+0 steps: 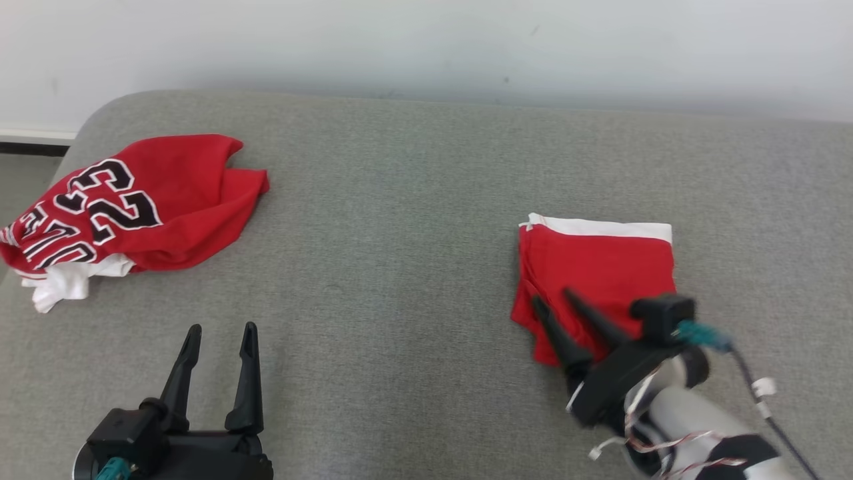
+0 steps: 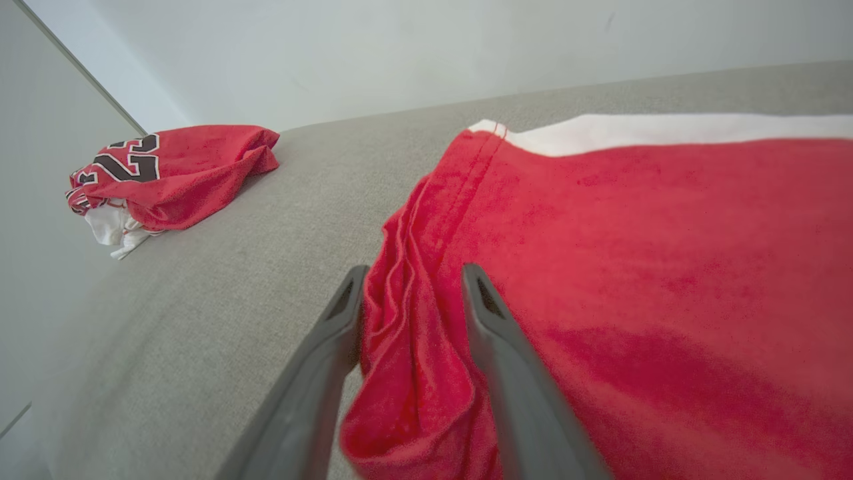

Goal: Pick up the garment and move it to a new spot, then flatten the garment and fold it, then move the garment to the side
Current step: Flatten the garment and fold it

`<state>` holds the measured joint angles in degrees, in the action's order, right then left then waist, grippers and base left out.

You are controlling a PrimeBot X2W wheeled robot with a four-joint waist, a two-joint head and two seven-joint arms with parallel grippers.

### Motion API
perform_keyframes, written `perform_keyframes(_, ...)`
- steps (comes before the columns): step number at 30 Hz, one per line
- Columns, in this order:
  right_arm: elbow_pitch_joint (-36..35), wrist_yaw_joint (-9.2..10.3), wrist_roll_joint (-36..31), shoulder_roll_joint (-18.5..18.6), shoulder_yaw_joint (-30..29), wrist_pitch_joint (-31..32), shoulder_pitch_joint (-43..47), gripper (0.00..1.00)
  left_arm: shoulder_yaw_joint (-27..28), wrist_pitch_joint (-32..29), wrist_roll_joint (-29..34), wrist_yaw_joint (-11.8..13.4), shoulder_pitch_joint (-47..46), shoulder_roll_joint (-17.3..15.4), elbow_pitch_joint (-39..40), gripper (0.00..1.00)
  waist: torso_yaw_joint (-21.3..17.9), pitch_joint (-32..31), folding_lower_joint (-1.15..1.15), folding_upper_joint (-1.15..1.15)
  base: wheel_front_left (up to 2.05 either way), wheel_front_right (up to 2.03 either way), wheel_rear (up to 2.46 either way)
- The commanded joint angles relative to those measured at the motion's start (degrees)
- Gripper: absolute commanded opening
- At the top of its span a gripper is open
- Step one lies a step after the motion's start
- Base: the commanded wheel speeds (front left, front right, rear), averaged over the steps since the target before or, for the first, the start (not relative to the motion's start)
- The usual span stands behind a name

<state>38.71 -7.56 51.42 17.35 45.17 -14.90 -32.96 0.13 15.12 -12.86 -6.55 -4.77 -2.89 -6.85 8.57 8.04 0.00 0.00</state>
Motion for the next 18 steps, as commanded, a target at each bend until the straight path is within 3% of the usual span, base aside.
perform_keyframes(1, -0.71, 0.16, 0.30, 0.96, -0.98, -0.32, -0.58, 1.00, 0.23, 0.04, 0.27, 0.18, -0.20, 0.00, -0.14, 1.00, -0.57, 0.07, 0.00, 0.00, 0.00, 0.00, 0.00)
perform_keyframes(7, -5.25, 0.16, -1.68, 5.20, -11.25, -0.32, 2.17, 1.00, 0.34, 0.04, 0.17, 0.05, -0.98, -0.01, -0.25, 1.00, -1.44, 0.37, 0.00, 0.00, 0.00, 0.00, 0.00)
perform_keyframes(11, -5.19, 0.16, -7.24, 7.08, -15.96, -0.33, 4.26, 0.99, 0.12, 0.04, 0.18, -0.11, -1.32, 0.00, -0.11, 1.00, -1.39, 0.61, 0.00, 0.00, 0.00, 0.00, 0.00)
perform_keyframes(12, -4.78, 0.15, -7.60, 6.56, -17.10, -0.24, 5.07, 0.43, 0.00, 0.04, 0.27, -0.16, -1.34, -0.01, -0.14, 1.00, -1.27, 0.67, 0.00, 0.00, 0.00, 0.00, 0.00)
perform_keyframes(13, -4.51, 0.15, -8.09, 6.20, -18.25, -0.22, 5.48, 0.18, -0.14, 0.04, 0.38, -0.21, -1.37, 0.00, -0.19, 1.00, -1.13, 0.75, 0.00, 0.00, 0.00, 0.00, 0.00)
perform_keyframes(14, -4.22, 0.15, -8.54, 5.96, -19.09, -0.23, 5.74, 0.00, -0.24, 0.04, 0.43, -0.26, -1.41, 0.00, -0.24, 1.00, -0.98, 0.83, 0.00, 0.00, 0.00, 0.00, 0.00)
perform_keyframes(18, -2.68, 0.15, -11.16, 4.59, -20.50, -0.24, 6.97, 0.00, -0.55, 0.04, 0.60, -0.38, -1.59, 0.00, -0.38, 1.00, -0.18, 1.19, 0.00, 0.00, 0.00, 0.00, 0.00)
